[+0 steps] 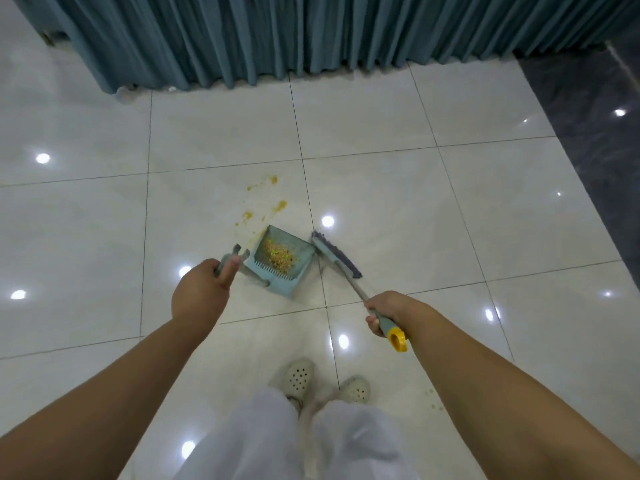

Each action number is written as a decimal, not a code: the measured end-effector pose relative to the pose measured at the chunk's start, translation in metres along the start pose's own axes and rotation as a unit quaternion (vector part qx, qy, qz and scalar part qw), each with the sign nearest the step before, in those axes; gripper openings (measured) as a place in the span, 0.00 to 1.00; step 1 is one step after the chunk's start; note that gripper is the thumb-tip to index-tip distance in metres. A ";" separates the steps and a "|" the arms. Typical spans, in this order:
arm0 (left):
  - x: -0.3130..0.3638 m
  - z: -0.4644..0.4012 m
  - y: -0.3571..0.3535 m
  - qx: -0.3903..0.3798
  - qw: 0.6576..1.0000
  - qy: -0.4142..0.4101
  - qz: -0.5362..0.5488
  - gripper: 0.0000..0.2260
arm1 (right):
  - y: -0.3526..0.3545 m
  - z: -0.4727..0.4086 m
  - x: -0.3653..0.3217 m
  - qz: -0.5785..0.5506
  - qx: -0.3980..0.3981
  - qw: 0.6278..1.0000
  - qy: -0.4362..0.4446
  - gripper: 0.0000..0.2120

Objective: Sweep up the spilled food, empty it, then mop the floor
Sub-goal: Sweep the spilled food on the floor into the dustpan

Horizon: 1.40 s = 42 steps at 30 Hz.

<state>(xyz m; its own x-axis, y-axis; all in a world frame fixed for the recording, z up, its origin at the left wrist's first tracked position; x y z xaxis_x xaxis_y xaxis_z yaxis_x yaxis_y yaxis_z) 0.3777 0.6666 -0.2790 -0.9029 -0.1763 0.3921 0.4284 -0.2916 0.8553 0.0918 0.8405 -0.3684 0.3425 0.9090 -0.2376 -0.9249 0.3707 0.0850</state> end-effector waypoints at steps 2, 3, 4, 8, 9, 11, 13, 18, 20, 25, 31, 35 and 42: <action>-0.018 0.005 0.006 0.005 1.000 0.010 0.005 0.28 | -0.010 0.005 0.008 0.013 0.000 1.000 0.000 0.08; -0.028 0.007 0.008 0.007 1.000 0.016 0.007 0.29 | -0.014 0.006 0.012 0.019 -0.001 1.000 0.001 0.08; -0.037 0.010 0.011 0.008 1.000 0.021 0.008 0.29 | -0.018 0.008 0.017 0.025 -0.002 1.000 0.001 0.08; -0.076 0.027 0.020 0.010 0.999 0.039 0.023 0.28 | -0.036 0.017 0.041 0.050 0.000 0.999 -0.007 0.08; -0.086 0.033 0.023 0.011 0.999 0.042 0.026 0.28 | -0.040 0.020 0.049 0.057 0.001 0.998 -0.010 0.08; -0.108 0.048 0.027 0.019 0.998 0.046 0.027 0.27 | -0.050 0.028 0.067 0.058 -0.004 0.998 -0.009 0.08; -0.129 0.065 0.032 0.025 0.998 0.047 0.023 0.27 | -0.061 0.037 0.087 0.058 -0.008 0.998 -0.003 0.07; -0.177 0.105 0.043 0.018 0.998 0.048 0.025 0.26 | -0.082 0.059 0.142 0.075 -0.009 0.997 0.001 0.08; -0.195 0.119 0.047 0.017 0.998 0.056 0.020 0.25 | -0.089 0.067 0.160 0.085 -0.017 0.996 -0.001 0.07; -0.235 0.150 0.057 0.020 0.997 0.066 -0.027 0.24 | -0.103 0.081 0.188 0.084 -0.030 0.996 0.013 0.07; -0.271 0.170 0.073 0.001 0.996 0.062 -0.064 0.25 | -0.116 0.096 0.203 0.078 -0.039 0.996 0.027 0.05; -0.286 0.175 0.079 -0.010 0.995 0.057 -0.085 0.24 | -0.119 0.108 0.203 0.028 -0.035 0.999 0.016 0.08; -0.304 0.164 0.085 -0.046 0.996 0.042 -0.066 0.23 | -0.122 0.108 0.194 0.006 0.004 0.999 0.040 0.08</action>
<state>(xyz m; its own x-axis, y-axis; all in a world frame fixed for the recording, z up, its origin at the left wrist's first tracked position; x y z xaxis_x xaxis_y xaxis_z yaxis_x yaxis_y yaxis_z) 0.6828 0.8495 -0.2695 -0.9470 -0.2071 0.2456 0.3112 -0.4019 0.8612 0.2893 0.9925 -0.3204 0.3175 0.8953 -0.3124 -0.9270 0.3624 0.0967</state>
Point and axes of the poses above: each hand's wrist, its own z-axis away from the middle knuckle, its own y-axis out of the back of the hand, x = y × z, the point moved 5 cm from there along -z, towards the middle knuckle, and after that the axes turned 9 degrees about y, right-handed, at the moved point
